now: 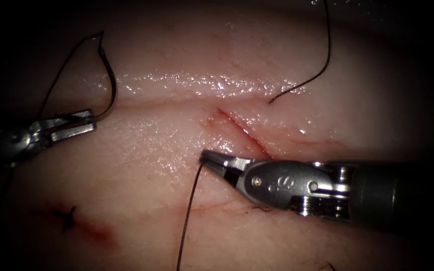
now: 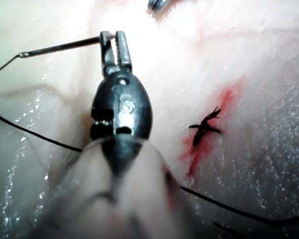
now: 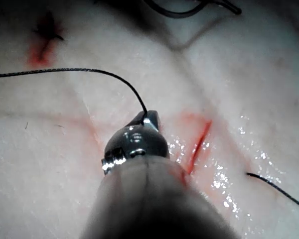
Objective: Wound Closure
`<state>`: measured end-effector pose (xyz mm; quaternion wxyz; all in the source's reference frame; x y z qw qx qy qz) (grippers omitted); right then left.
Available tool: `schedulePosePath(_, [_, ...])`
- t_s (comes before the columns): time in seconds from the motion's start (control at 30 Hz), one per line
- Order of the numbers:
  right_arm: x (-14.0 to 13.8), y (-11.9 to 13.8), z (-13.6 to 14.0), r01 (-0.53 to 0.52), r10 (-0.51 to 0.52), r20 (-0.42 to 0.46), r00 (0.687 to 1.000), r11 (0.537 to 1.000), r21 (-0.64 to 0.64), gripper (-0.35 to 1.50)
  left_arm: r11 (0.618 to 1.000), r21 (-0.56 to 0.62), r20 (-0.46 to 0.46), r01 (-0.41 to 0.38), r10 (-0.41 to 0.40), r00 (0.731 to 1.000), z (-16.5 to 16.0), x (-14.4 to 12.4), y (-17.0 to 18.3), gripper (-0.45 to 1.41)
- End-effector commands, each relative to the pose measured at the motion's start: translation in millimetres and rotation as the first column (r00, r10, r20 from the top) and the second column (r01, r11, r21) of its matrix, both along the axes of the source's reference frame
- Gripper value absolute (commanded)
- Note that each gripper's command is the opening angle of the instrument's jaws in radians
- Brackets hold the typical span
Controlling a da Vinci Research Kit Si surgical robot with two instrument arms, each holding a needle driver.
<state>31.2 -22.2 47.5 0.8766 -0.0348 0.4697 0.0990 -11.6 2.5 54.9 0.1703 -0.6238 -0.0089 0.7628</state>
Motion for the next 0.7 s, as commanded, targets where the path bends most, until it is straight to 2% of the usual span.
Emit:
schedulePosePath(0.03, [0.9, -1.3, -1.7, 0.002, -0.002, -0.016, 1.000, 1.000, 0.005, -0.35, 1.000, 0.001, 0.000, 0.001, -0.001, 1.000, 0.6, -0.5, -0.3, -0.45])
schedulePosePath(0.1, [1.3, -2.7, -3.9, 0.010, -0.010, -0.035, 0.999, 1.000, 0.014, -0.35, 1.000, 0.001, 0.000, 0.001, -0.001, 1.000, 0.6, -0.5, -0.3, -0.45])
schedulePosePath(0.13, [1.3, -2.7, -3.9, 0.010, -0.010, -0.035, 0.999, 1.000, 0.014, -0.35, 1.000, 0.001, 0.000, 0.001, -0.001, 1.000, 0.6, -0.5, -0.3, -0.45])
schedulePosePath(0.2, [1.7, -4.0, -5.7, 0.024, -0.023, -0.054, 0.998, 1.000, 0.020, -0.35, 1.000, 0.001, 0.000, 0.001, -0.001, 1.000, 0.6, -0.5, -0.3, -0.45])
schedulePosePath(0.3, [2.9, -6.8, -9.0, 0.057, -0.055, -0.081, 0.995, 0.998, 0.023, -0.35, 1.000, -0.005, -0.002, 0.000, 0.000, 1.000, 0.6, -0.5, -0.3, -0.45])
schedulePosePath(0.37, [3.1, -7.2, -9.4, 0.063, -0.060, -0.086, 0.994, 0.998, 0.023, -0.35, 1.000, -0.005, -0.002, 0.000, 0.000, 1.000, 0.6, -0.5, -0.3, -0.45])
schedulePosePath(0.43, [4.1, -9.6, -11.6, 0.100, -0.097, -0.100, 0.990, 0.995, 0.024, -0.35, 1.000, -0.004, -0.004, -0.002, 0.002, 1.000, 0.6, -0.6, -0.3, -0.45])
schedulePosePath(0.47, [4.1, -9.6, -11.6, 0.100, -0.097, -0.100, 0.990, 0.995, 0.024, -0.35, 1.000, -0.004, -0.004, -0.002, 0.002, 1.000, 0.6, -0.6, -0.3, -0.45])
schedulePosePath(0.6, [5.7, -13.6, -14.7, 0.156, -0.153, -0.109, 0.982, 0.988, 0.017, -0.35, 1.000, -0.009, -0.007, -0.005, 0.005, 1.000, 0.5, -0.6, -0.3, -0.45])
schedulePosePath(0.7, [6.8, -15.8, -15.7, 0.193, -0.190, -0.113, 0.975, 0.981, 0.010, -0.35, 1.000, -0.009, -0.006, -0.005, 0.005, 1.000, 0.5, -0.6, -0.4, -0.45])
